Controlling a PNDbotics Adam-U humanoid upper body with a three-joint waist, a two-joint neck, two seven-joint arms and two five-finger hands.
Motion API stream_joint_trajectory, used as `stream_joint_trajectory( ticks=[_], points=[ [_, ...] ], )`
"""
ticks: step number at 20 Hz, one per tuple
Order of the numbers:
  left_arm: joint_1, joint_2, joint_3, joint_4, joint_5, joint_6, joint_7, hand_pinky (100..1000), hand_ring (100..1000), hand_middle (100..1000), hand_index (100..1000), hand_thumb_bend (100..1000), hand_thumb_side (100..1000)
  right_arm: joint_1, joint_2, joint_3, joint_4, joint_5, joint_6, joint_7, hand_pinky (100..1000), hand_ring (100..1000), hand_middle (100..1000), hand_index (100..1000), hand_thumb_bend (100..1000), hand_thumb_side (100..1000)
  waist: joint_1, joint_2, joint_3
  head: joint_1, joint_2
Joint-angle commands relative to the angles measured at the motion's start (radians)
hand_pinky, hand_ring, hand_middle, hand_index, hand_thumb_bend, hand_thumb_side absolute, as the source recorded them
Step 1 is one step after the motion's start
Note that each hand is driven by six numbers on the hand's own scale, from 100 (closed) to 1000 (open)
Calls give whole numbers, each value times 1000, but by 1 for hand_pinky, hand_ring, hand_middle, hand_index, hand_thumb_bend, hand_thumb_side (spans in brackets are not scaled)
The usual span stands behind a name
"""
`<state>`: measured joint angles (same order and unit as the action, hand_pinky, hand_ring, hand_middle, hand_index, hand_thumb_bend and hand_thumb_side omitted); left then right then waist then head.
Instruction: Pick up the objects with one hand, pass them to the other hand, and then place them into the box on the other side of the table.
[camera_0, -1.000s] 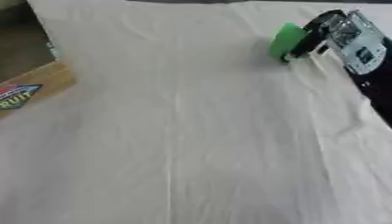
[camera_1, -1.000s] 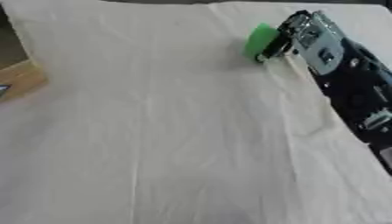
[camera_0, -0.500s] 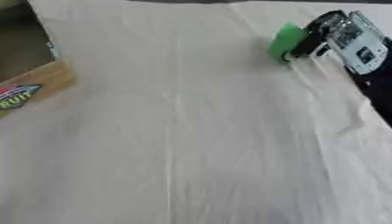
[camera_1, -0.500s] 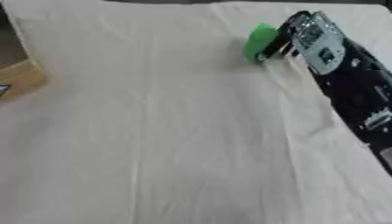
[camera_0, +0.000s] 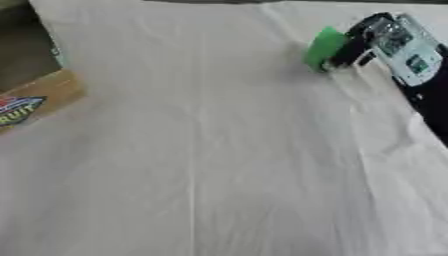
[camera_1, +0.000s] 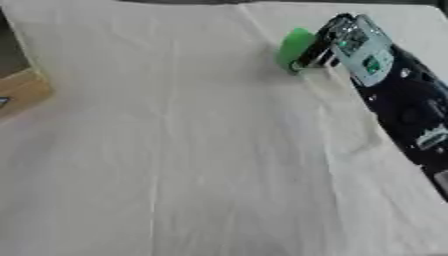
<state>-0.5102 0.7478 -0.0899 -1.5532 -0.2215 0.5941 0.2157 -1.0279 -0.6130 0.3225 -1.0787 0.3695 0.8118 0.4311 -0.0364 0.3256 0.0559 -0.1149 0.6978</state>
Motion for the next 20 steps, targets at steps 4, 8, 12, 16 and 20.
stream_joint_trajectory(
  ticks=[4,8,12,16,20],
  points=[
    [-6,35,12,-16,-6,-3,-5,615,746,681,824,100,726,10,-72,-13,-179,26,95,73,830,705,547,551,146,100,10,-45,-6,6,4],
    [-3,37,13,-16,-10,-4,-8,614,746,680,824,100,722,42,-94,-40,-296,40,95,40,830,676,535,548,127,100,12,-57,-10,8,8],
    [-1,38,14,-16,-14,-5,-9,614,746,680,824,100,716,82,-100,-65,-412,42,95,-6,822,665,530,547,106,100,15,-71,-14,12,12],
    [1,39,15,-17,-17,-5,-11,613,746,680,824,100,711,135,-65,-89,-551,52,95,-78,829,652,524,546,137,100,18,-84,-18,18,14],
    [-1,40,14,-20,-21,-7,-14,613,746,680,824,100,704,193,-15,-95,-669,64,95,-164,835,643,522,551,100,100,23,-95,-22,23,12]
  ],
)
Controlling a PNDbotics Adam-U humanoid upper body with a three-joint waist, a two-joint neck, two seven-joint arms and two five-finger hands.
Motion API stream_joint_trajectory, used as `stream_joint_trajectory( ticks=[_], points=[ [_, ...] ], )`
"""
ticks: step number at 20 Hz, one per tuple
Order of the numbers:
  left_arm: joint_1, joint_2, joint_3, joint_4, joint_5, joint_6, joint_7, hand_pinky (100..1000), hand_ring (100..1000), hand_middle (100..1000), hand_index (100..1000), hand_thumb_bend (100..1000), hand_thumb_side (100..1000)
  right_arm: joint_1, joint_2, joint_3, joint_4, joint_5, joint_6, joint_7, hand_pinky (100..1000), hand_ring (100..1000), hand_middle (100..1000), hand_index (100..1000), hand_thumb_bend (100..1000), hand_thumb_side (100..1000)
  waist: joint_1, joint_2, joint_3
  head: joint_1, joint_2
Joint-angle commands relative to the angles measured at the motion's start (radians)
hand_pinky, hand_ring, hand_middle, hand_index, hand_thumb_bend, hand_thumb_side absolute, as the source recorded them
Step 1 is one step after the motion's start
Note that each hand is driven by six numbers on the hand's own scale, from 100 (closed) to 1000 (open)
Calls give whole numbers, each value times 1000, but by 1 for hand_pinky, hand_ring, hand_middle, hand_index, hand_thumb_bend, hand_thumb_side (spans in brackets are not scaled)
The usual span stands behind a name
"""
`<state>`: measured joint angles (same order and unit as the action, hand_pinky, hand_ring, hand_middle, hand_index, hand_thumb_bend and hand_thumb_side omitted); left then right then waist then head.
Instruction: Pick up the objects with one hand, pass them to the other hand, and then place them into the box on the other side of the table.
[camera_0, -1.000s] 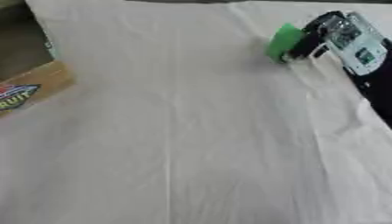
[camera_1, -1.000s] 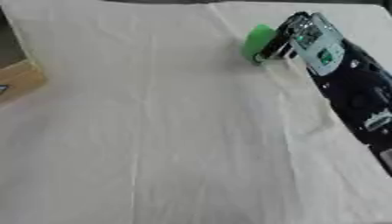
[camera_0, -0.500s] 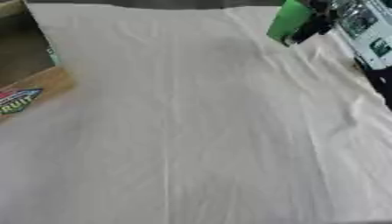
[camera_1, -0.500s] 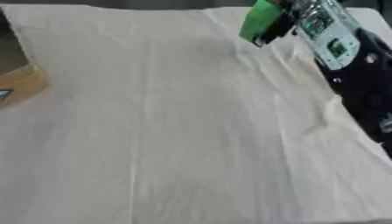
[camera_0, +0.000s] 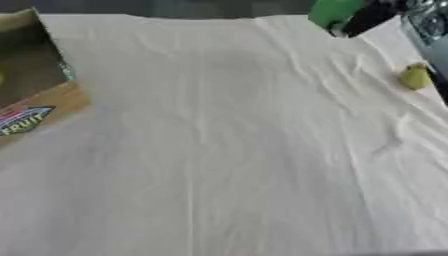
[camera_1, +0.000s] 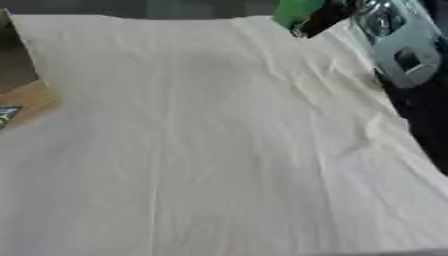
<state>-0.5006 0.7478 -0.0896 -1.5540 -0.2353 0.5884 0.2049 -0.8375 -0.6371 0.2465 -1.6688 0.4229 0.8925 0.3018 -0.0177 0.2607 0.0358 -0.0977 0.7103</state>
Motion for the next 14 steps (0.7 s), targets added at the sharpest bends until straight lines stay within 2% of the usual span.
stream_joint_trajectory(
  ticks=[1,2,6,14],
  points=[
    [-11,41,14,-20,-8,-2,-4,612,746,680,824,100,704,17,24,-19,-102,10,15,-64,831,638,522,551,100,100,5,-33,-3,6,0],
    [-12,41,13,-21,-9,-2,-5,611,746,680,824,100,701,31,37,-18,-118,9,15,-97,804,627,525,558,100,100,6,-35,-4,8,-3],
    [-14,41,13,-27,-12,-3,-10,607,746,680,824,100,698,85,89,2,-151,-19,15,-231,790,606,514,549,100,100,11,-41,-4,15,-24],
    [-15,40,11,-40,-17,-6,-16,607,746,680,824,100,688,143,134,48,-188,-192,15,-482,792,594,503,542,100,100,19,-49,-7,40,-77]
  ],
)
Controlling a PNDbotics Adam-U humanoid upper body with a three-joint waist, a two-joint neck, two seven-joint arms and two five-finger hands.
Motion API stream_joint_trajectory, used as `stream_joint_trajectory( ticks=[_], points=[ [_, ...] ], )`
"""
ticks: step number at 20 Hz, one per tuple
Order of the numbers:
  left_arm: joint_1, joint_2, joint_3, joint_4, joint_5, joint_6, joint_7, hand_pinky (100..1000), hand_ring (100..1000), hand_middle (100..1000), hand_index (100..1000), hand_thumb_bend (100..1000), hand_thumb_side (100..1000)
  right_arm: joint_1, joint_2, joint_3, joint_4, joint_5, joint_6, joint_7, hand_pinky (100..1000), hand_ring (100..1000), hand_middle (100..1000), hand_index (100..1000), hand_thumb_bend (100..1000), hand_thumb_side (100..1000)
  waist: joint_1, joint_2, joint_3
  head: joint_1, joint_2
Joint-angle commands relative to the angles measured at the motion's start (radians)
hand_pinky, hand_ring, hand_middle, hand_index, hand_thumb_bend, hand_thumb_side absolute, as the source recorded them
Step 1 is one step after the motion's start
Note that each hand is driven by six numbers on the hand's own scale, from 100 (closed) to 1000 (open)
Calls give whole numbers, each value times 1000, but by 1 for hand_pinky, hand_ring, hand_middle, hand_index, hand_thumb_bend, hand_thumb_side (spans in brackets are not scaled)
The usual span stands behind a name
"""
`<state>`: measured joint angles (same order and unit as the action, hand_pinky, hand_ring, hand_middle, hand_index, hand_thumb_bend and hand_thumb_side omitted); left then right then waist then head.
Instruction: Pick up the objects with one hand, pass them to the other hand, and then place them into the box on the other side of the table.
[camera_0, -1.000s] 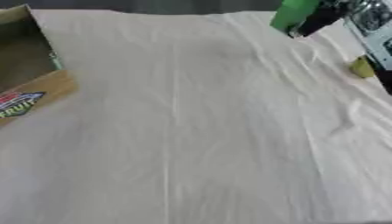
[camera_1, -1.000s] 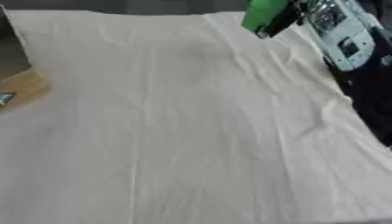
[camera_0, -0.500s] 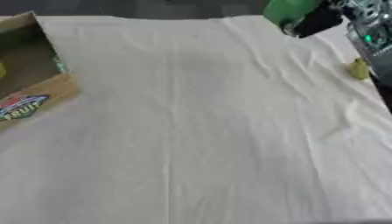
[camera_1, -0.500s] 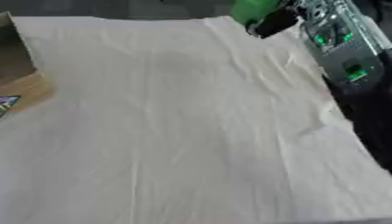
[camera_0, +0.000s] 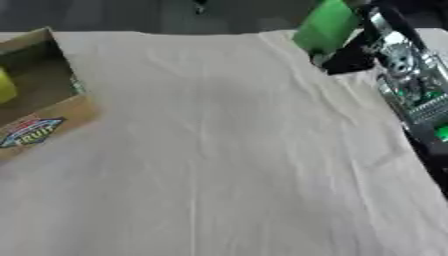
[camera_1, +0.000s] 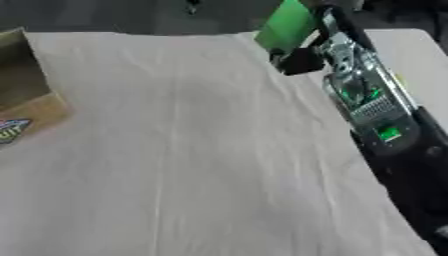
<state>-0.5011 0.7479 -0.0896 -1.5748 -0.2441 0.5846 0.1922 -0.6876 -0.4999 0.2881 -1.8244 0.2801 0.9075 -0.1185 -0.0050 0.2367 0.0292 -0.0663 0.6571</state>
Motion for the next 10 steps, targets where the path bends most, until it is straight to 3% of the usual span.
stream_joint_trajectory(
  ticks=[1,10],
  points=[
    [-15,40,11,-22,-9,-3,-4,607,746,680,824,100,687,-2,2,13,-43,-74,-1,-91,793,593,502,542,100,100,7,-26,-1,11,-28],
    [-22,38,6,-35,-15,-5,-14,606,746,680,823,100,681,6,28,74,-123,-244,-22,-269,821,592,500,544,100,100,14,-26,4,31,-30]
  ],
)
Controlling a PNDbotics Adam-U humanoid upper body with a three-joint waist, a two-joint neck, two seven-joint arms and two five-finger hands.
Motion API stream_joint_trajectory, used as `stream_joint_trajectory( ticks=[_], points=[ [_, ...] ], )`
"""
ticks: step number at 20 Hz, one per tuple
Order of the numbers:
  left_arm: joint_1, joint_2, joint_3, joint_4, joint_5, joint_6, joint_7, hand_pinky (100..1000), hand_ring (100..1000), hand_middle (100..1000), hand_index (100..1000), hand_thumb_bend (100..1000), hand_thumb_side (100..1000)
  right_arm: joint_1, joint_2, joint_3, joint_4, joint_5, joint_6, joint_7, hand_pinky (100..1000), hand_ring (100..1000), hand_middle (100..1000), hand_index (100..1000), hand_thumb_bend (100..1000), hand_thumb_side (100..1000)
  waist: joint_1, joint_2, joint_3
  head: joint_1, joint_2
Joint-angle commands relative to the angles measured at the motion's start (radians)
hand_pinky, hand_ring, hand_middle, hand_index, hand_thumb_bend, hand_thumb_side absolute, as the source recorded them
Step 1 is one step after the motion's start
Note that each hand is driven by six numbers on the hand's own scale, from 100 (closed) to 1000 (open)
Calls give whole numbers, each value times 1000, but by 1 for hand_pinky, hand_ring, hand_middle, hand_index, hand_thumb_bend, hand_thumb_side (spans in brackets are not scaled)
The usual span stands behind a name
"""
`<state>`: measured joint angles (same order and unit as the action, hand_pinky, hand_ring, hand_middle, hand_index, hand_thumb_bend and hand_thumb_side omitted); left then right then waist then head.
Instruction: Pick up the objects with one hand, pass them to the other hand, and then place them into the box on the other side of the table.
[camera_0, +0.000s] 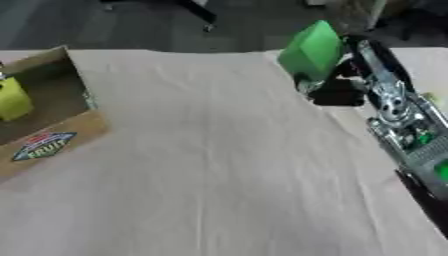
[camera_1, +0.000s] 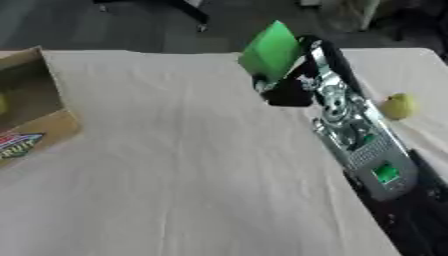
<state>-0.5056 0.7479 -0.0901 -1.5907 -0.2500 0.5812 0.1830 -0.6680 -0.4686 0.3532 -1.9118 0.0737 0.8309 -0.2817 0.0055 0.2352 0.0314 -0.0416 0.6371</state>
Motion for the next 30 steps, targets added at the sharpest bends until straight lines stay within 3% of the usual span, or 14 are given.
stream_joint_trajectory(
  ticks=[1,6,13,22,30],
  points=[
    [-18,37,6,-20,-9,-1,-5,606,745,680,823,100,682,-12,0,15,-38,-54,39,-119,824,593,500,544,100,100,3,-24,2,7,-7],
    [-22,35,2,-23,-10,-2,-9,606,746,680,823,100,680,-11,16,49,-22,-119,-38,-171,832,598,503,548,100,100,3,-23,5,4,6],
    [-36,36,-10,-38,-16,-9,-27,607,746,681,823,100,674,-17,34,99,25,-159,-105,-179,840,599,504,550,100,107,4,-21,11,2,18],
    [-62,40,-36,-78,-33,-18,-72,612,748,683,823,100,655,-29,74,138,109,-211,-280,-255,836,593,500,547,100,110,8,-18,20,-1,18],
    [-89,48,-69,-113,-44,-24,-127,616,749,684,823,100,647,-41,81,165,112,-210,-394,-238,837,593,499,547,100,104,9,-19,26,-3,25]
  ],
)
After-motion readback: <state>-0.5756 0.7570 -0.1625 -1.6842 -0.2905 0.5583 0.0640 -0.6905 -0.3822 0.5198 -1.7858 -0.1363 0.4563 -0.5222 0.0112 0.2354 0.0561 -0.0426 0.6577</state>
